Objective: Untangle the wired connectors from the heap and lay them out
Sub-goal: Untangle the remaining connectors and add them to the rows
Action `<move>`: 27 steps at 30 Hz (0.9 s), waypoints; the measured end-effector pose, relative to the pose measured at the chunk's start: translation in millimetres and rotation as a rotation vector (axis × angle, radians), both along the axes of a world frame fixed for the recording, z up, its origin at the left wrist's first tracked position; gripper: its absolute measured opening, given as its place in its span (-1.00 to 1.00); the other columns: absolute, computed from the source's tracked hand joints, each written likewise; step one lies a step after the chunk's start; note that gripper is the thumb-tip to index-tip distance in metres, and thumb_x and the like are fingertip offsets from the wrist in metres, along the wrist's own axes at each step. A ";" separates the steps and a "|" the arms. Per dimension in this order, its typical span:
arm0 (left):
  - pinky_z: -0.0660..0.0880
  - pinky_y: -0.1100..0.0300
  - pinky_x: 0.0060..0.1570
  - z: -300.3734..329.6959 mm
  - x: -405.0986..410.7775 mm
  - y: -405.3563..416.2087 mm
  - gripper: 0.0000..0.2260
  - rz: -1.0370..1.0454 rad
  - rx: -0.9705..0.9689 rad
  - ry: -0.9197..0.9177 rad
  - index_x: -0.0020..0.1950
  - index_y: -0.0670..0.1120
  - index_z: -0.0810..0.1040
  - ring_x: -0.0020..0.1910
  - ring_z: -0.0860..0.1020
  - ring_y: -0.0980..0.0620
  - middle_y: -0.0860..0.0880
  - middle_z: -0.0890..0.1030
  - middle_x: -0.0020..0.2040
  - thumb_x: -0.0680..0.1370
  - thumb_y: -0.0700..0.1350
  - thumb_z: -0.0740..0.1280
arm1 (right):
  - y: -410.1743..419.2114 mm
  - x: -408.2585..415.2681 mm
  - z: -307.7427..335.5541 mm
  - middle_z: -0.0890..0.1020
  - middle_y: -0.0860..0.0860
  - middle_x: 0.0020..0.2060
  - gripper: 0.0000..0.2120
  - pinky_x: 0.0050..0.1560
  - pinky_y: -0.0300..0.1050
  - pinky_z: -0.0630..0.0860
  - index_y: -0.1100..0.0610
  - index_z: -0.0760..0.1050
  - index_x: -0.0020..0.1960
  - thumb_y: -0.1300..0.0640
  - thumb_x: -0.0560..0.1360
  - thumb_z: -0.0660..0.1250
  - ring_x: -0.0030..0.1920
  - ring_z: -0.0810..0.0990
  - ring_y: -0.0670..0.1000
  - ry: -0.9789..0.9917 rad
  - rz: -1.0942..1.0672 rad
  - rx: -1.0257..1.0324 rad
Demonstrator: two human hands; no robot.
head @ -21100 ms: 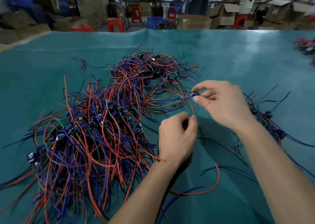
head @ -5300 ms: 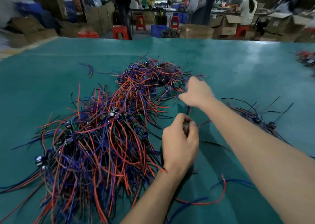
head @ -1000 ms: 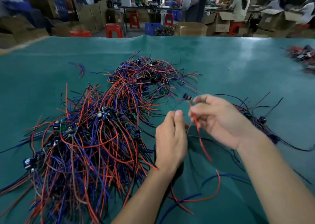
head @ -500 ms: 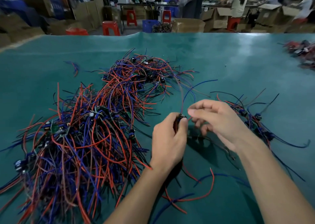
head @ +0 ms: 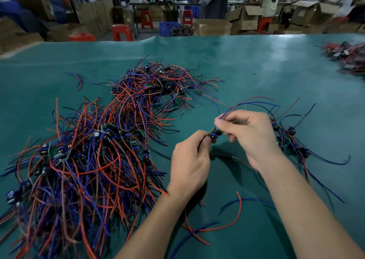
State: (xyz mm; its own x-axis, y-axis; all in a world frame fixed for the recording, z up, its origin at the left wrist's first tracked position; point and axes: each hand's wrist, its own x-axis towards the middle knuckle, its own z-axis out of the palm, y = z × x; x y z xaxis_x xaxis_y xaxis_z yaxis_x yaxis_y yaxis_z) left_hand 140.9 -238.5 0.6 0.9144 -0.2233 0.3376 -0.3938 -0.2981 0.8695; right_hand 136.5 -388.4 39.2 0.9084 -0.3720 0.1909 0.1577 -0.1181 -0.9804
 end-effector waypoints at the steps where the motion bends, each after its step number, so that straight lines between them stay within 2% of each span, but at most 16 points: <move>1: 0.32 0.07 -0.33 -0.4 0.2 0.0 -0.85 -0.002 0.009 0.000 -0.04 -0.02 0.60 -0.44 0.34 0.04 0.10 0.40 -0.49 0.65 -0.12 0.26 | -3.5 0.4 0.7 0.66 -0.03 -0.37 -0.81 -0.45 -0.27 0.39 0.10 0.69 -0.31 0.32 0.42 0.55 -0.42 0.50 -0.09 -0.049 -0.061 -0.010; 6: 0.21 0.13 -0.38 1.1 -3.1 -0.3 -0.85 -0.025 0.082 -0.009 -0.07 -0.01 0.59 -0.47 0.32 0.07 0.13 0.41 -0.49 0.64 -0.11 0.25 | -30.6 -2.2 7.0 0.69 -0.01 -0.25 -0.80 -0.42 -0.29 0.43 0.04 0.66 -0.24 0.30 0.45 0.53 -0.40 0.54 -0.15 -0.229 -0.347 -0.017; 8: 0.25 0.12 -0.39 1.3 -3.4 0.4 -0.84 -0.030 0.051 0.000 -0.07 -0.03 0.58 -0.47 0.33 0.05 0.09 0.42 -0.49 0.65 -0.12 0.24 | -39.7 -3.1 7.2 0.67 -0.08 -0.32 -0.87 -0.41 -0.28 0.45 0.09 0.66 -0.20 0.28 0.48 0.51 -0.42 0.54 -0.13 -0.292 -0.484 0.080; 9: 0.31 0.08 -0.40 1.4 -3.5 0.6 -0.83 -0.023 0.030 0.002 -0.07 -0.04 0.57 -0.45 0.37 -0.03 0.05 0.45 -0.47 0.66 -0.12 0.23 | -42.9 -3.2 7.0 0.65 -0.08 -0.34 -0.91 -0.41 -0.26 0.46 0.10 0.66 -0.17 0.25 0.49 0.49 -0.43 0.54 -0.12 -0.311 -0.573 0.127; 10: 0.37 0.03 -0.38 1.6 -3.3 0.8 -0.83 -0.006 0.001 0.003 -0.07 -0.05 0.56 -0.43 0.41 -0.09 0.01 0.48 -0.45 0.66 -0.13 0.21 | -44.3 -3.0 6.9 0.64 -0.06 -0.34 -0.94 -0.41 -0.24 0.46 0.10 0.66 -0.14 0.21 0.51 0.47 -0.43 0.54 -0.11 -0.311 -0.653 0.161; 12: 0.42 0.01 -0.36 2.7 -2.8 0.9 -0.81 0.056 -0.099 0.024 -0.07 -0.06 0.53 -0.45 0.43 -0.06 -0.05 0.53 -0.42 0.68 -0.13 0.18 | -41.1 -2.3 6.6 0.61 0.00 -0.33 -0.94 -0.44 -0.20 0.45 0.09 0.64 -0.10 0.16 0.55 0.42 -0.45 0.54 -0.10 -0.265 -0.721 0.196; 14: 0.44 0.03 -0.38 4.2 -2.2 0.8 -0.80 0.108 -0.176 0.041 -0.08 -0.05 0.50 -0.47 0.42 -0.04 -0.09 0.54 -0.42 0.69 -0.13 0.14 | -30.1 -1.6 4.9 0.61 -0.01 -0.41 -0.85 -0.49 -0.19 0.39 0.11 0.63 -0.18 0.14 0.56 0.40 -0.49 0.51 -0.09 -0.140 -0.588 0.171; 16: 0.48 -0.04 -0.37 4.7 -2.4 0.7 -0.81 0.129 -0.185 0.036 -0.08 -0.06 0.47 -0.44 0.46 -0.13 -0.12 0.54 -0.42 0.69 -0.11 0.14 | -13.0 -1.9 1.8 0.65 0.00 -0.42 -0.76 -0.50 -0.22 0.37 0.13 0.66 -0.25 0.07 0.56 0.43 -0.46 0.52 -0.09 0.047 -0.260 0.038; 17: 0.49 -0.07 -0.34 4.6 -2.3 0.7 -0.81 0.126 -0.177 0.028 -0.09 -0.06 0.47 -0.41 0.47 -0.17 -0.12 0.54 -0.41 0.69 -0.11 0.15 | -2.8 -2.4 0.2 0.68 0.02 -0.37 -0.76 -0.47 -0.21 0.39 0.12 0.69 -0.23 0.01 0.55 0.44 -0.40 0.55 -0.08 0.117 -0.076 -0.042; 19: 0.47 -0.02 -0.32 4.1 -1.8 1.1 -0.80 0.119 -0.133 0.003 -0.16 -0.05 0.45 -0.36 0.47 -0.17 -0.04 0.52 -0.41 0.67 -0.13 0.19 | 14.9 -4.3 -3.9 0.71 0.07 -0.26 -0.81 -0.39 -0.17 0.46 0.06 0.71 -0.13 -0.06 0.50 0.47 -0.29 0.59 -0.07 0.145 0.177 -0.148; 20: 0.43 0.01 -0.32 3.8 -1.3 1.6 -0.78 0.119 -0.107 -0.004 -0.20 -0.04 0.43 -0.35 0.46 -0.15 -0.01 0.51 -0.41 0.66 -0.14 0.21 | 20.5 -4.5 -6.0 0.71 0.05 -0.26 -0.84 -0.36 -0.19 0.47 0.04 0.71 -0.11 -0.04 0.47 0.48 -0.28 0.59 -0.08 0.107 0.218 -0.168; 23: 0.43 0.05 -0.34 3.3 -1.1 1.3 -0.76 0.074 -0.096 0.023 -0.23 -0.08 0.47 -0.43 0.48 -0.03 -0.02 0.55 -0.44 0.65 -0.12 0.23 | 20.0 -2.7 -4.5 0.70 -0.07 -0.32 -0.95 -0.32 -0.30 0.46 0.01 0.69 -0.13 0.06 0.43 0.49 -0.32 0.57 -0.16 -0.060 0.129 -0.201; 25: 0.40 0.17 -0.39 3.9 -3.0 0.2 -0.77 0.018 -0.084 0.029 -0.20 -0.09 0.51 -0.50 0.45 0.12 -0.02 0.58 -0.44 0.65 -0.11 0.23 | 8.0 -3.1 2.2 0.67 -0.09 -0.33 -0.98 -0.32 -0.20 0.48 -0.05 0.69 -0.15 0.03 0.43 0.49 -0.32 0.54 -0.12 -0.150 -0.030 -0.176; 27: 0.32 0.29 -0.41 4.8 -5.0 -0.6 -0.78 -0.009 -0.067 0.021 -0.18 -0.09 0.51 -0.51 0.44 0.16 0.01 0.60 -0.42 0.65 -0.11 0.24 | -4.4 -7.0 15.7 0.62 -0.10 -0.37 -0.94 -0.34 -0.12 0.46 -0.08 0.69 -0.21 0.03 0.45 0.49 -0.35 0.49 -0.06 -0.248 -0.217 -0.085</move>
